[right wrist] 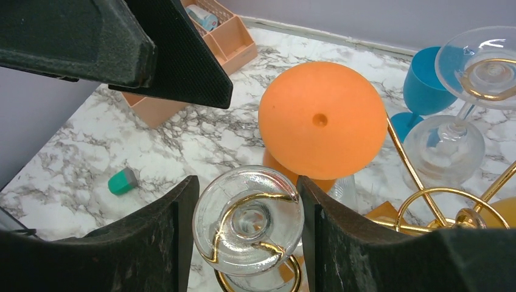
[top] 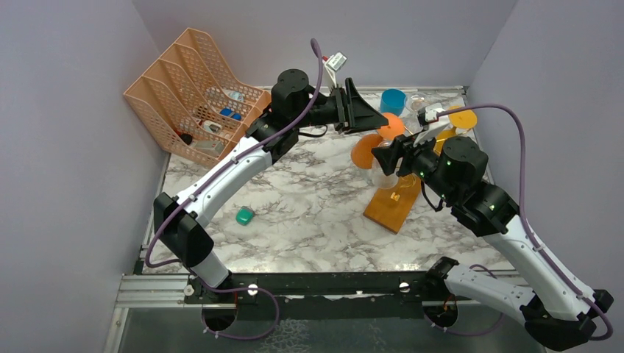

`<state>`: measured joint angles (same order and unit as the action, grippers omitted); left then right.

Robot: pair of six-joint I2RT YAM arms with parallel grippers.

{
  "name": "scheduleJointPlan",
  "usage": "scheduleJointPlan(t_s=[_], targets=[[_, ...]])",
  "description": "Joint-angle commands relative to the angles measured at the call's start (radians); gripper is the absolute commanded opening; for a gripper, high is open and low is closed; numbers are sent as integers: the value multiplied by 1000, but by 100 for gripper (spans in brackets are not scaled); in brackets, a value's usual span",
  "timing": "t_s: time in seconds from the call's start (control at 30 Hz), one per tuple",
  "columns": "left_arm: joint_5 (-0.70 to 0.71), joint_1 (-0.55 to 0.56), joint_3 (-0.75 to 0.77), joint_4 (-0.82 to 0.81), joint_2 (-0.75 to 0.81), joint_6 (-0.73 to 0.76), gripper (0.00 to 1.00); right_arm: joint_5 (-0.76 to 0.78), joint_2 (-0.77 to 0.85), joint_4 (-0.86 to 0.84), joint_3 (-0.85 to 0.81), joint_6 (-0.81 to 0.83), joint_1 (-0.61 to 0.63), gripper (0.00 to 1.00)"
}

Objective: Place the wine glass upside down on the wine glass rack
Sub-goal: Turn the wine glass upside down at the wine rack.

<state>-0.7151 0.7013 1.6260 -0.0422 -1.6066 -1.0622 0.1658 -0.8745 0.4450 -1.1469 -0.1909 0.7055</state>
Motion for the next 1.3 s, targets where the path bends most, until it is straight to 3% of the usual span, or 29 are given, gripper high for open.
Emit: scheduleJointPlan(t_s=[0.0,1.1,1.27], targets=[[12,-2,-4,13,-2,28,59,-70,7,56,-18,-3,11,1],[43,-2,11,135,-49,135,50,-12,44,111,-25,-18,11,1],[58,-2,41,162,-73,164,50,-98,48,94,-21,49,10,1]])
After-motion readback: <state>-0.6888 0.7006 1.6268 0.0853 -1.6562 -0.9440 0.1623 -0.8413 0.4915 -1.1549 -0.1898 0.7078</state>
